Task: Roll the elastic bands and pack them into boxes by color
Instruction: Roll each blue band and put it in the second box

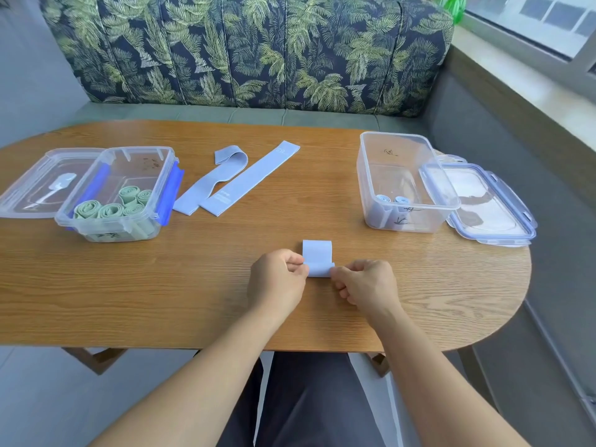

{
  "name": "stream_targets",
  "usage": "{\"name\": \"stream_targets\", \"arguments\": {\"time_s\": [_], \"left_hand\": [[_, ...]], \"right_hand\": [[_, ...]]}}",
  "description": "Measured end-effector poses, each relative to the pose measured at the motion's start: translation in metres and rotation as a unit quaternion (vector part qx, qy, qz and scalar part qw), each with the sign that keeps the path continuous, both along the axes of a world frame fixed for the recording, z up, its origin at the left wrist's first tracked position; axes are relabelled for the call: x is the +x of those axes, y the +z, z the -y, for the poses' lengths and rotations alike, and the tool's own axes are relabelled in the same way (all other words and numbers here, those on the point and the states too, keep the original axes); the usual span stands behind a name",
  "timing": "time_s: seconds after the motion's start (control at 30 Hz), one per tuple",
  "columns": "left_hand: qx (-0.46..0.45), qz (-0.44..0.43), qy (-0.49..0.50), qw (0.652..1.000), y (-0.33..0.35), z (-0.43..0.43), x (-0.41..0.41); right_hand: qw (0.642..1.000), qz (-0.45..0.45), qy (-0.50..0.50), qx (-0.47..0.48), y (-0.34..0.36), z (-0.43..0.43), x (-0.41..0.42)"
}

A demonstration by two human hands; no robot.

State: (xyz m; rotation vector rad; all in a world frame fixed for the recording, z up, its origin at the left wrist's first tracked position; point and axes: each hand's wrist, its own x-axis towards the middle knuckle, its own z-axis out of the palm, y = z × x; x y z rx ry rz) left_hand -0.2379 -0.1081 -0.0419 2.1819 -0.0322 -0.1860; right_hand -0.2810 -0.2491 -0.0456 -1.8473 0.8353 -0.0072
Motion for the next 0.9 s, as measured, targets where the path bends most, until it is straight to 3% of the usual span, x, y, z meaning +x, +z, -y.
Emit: {"name": "stream_targets", "arguments": {"time_s": [0.5, 0.9], "left_hand": [[0.069, -0.05, 0.011, 0.996, 0.007, 0.01, 0.036], [0.03, -0.032, 0.001, 0.999, 0.001, 0.009, 0.023]], "right_hand": [[0.999, -0.025, -0.008, -0.021, 0.003, 0.007, 0.027], [0.999, -0.028, -0.009, -0.041, 0.008, 0.005, 0.032]]}}
